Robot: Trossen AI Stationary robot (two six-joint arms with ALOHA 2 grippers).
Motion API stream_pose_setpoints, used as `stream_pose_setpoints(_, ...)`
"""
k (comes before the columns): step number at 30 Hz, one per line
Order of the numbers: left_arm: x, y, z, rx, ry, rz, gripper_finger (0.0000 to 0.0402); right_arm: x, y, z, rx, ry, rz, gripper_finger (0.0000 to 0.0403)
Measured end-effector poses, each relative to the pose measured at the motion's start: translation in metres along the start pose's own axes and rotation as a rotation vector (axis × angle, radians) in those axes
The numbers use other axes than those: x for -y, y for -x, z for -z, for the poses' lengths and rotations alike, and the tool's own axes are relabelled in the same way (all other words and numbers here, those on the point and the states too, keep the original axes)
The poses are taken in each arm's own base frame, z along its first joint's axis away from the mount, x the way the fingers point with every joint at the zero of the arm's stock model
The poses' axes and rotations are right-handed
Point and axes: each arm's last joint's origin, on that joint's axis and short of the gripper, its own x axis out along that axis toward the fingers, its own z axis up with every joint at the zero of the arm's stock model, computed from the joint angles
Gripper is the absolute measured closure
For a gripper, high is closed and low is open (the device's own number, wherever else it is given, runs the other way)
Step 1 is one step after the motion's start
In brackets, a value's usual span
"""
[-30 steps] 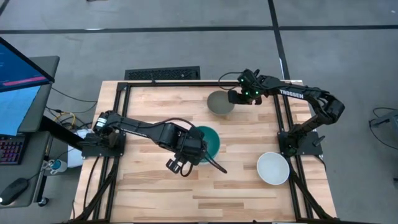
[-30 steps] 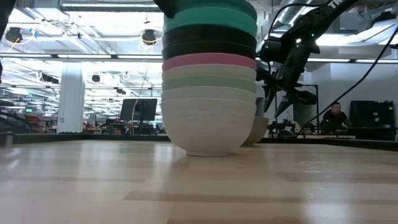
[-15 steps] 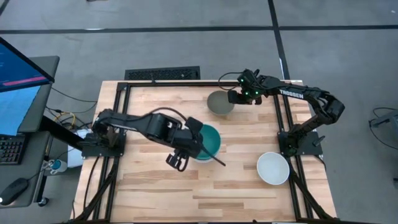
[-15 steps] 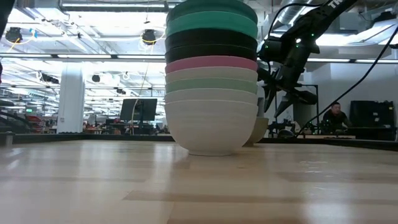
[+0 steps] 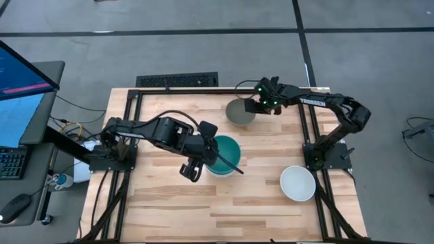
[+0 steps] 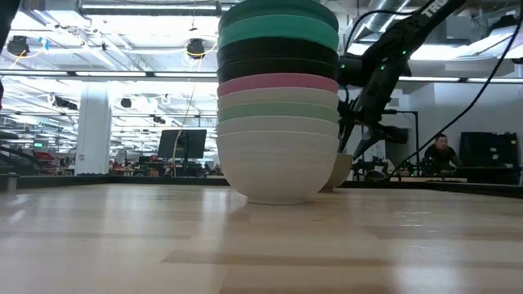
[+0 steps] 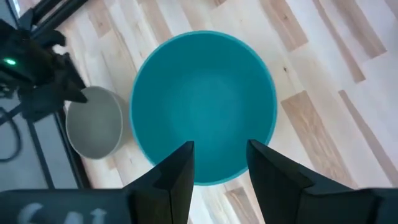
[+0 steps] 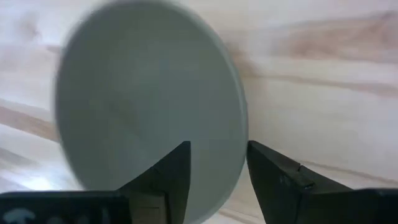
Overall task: Nest bowls inside each other
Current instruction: Stack the brown bowl on the top of the blue bowl
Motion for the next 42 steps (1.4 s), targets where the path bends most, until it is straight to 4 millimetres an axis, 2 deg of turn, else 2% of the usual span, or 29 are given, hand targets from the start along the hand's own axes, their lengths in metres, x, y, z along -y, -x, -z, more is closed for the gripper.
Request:
stream_pose_setpoints(7, 0.000, 0.000, 0.003, -0.032, 0.008, -0.018, 0.0262, 0.006, -0.026, 0.002, -0.065, -0.013, 0.073, 0.0217)
stream_pose_setpoints(13, 0.001, 0.000, 0.006, -0.069, -0.003, -0.009, 0.0262, 0.007, -0.037, 0.002, -0.080, -0.016, 0.085, 0.0229)
stream_pose_setpoints(16, 0.000, 0.002, 0.009, -0.077, -0.005, -0.007, 0.0262, 0.007, -0.034, 0.002, -0.075, -0.015, 0.080, 0.0264)
stream_pose_setpoints(21, -0.002, 0.016, 0.015, -0.053, -0.033, -0.009, 0.0262, 0.005, -0.020, 0.002, -0.062, 0.000, 0.060, 0.0375)
stream_pose_setpoints(22, -0.003, 0.020, 0.016, -0.039, -0.031, -0.012, 0.0262, 0.004, -0.016, 0.002, -0.057, -0.008, 0.059, 0.0386)
stream_pose_setpoints(27, -0.015, 0.050, 0.035, 0.045, 0.067, 0.023, 0.0262, 0.003, 0.025, 0.010, -0.046, -0.016, 0.047, 0.0377)
stream_pose_setpoints(30, -0.021, 0.066, 0.055, 0.082, 0.135, 0.004, 0.0262, -0.006, 0.069, 0.017, -0.014, 0.013, 0.013, 0.0390)
stream_pose_setpoints(32, -0.022, 0.070, 0.070, 0.090, 0.161, -0.042, 0.0262, -0.013, 0.103, 0.024, 0.014, 0.029, -0.017, 0.0394)
stream_pose_setpoints(37, -0.013, 0.056, 0.114, 0.119, 0.227, -0.088, 0.0262, -0.034, 0.190, 0.047, 0.088, 0.028, -0.077, 0.0381)
stream_pose_setpoints(40, -0.001, 0.033, 0.149, 0.095, 0.289, -0.117, 0.0262, -0.055, 0.227, 0.063, 0.128, 0.062, -0.113, 0.0388)
stream_pose_setpoints(42, 0.008, 0.018, 0.170, 0.081, 0.339, -0.136, 0.0262, -0.077, 0.242, 0.072, 0.157, 0.097, -0.163, 0.0393)
